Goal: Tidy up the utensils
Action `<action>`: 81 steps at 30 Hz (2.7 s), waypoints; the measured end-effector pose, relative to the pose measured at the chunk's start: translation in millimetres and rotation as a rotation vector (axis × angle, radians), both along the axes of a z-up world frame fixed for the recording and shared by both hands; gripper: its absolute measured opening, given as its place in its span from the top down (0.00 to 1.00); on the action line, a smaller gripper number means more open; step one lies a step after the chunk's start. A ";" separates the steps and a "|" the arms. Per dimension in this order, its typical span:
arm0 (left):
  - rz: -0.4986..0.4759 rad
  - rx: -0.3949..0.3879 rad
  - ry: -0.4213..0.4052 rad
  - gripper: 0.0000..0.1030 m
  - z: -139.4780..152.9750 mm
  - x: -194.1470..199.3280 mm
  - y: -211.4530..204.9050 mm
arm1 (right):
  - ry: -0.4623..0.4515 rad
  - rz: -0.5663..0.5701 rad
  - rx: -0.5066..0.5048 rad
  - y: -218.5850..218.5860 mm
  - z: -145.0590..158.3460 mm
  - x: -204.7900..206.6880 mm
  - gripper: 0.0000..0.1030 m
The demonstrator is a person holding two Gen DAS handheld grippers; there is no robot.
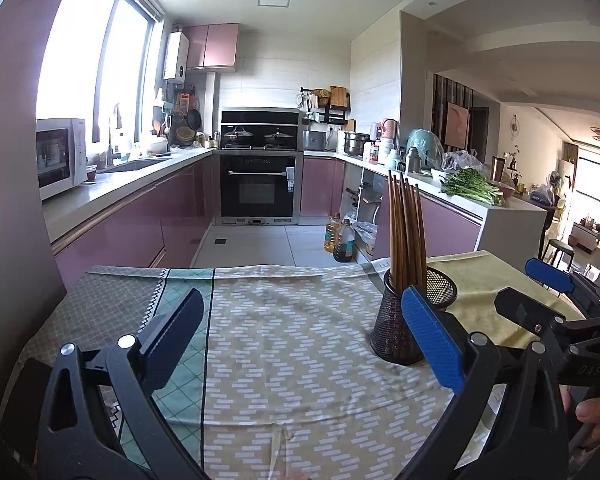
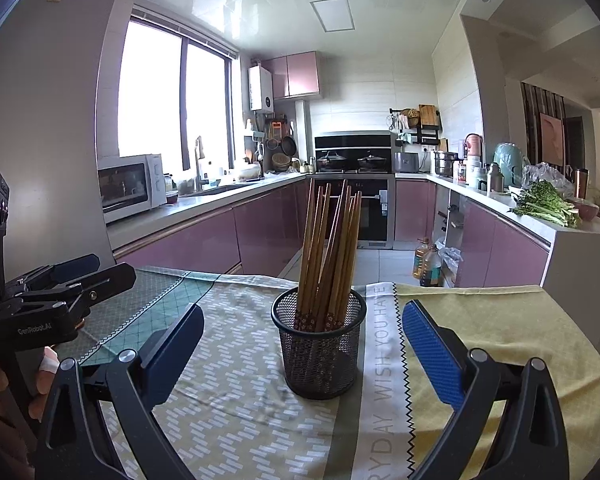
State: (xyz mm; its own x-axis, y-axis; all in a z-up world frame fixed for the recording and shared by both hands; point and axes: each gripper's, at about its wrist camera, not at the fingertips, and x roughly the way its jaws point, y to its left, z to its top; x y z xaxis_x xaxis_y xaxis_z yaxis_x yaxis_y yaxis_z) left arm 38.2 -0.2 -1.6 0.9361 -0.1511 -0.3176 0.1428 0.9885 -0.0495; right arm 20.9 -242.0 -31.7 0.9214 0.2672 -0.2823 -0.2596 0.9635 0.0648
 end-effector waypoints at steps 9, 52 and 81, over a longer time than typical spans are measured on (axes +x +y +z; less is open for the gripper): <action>0.024 -0.008 -0.022 0.05 3.9 -10.3 5.9 | -0.023 -0.019 0.004 2.2 2.2 -8.1 0.07; 0.050 0.007 -0.052 0.05 3.7 -24.7 7.5 | -0.036 -0.020 0.014 5.4 4.9 -14.5 0.07; 0.049 0.009 -0.048 0.05 1.7 -24.6 6.7 | -0.037 -0.027 0.012 5.0 4.3 -13.7 0.07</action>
State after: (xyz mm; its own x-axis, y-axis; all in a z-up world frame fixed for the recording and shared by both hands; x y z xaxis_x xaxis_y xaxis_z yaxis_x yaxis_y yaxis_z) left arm 13.6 6.5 0.1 0.9566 -0.1021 -0.2731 0.0961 0.9948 -0.0350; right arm 7.3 -237.0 -27.4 0.9378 0.2456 -0.2452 -0.2362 0.9693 0.0677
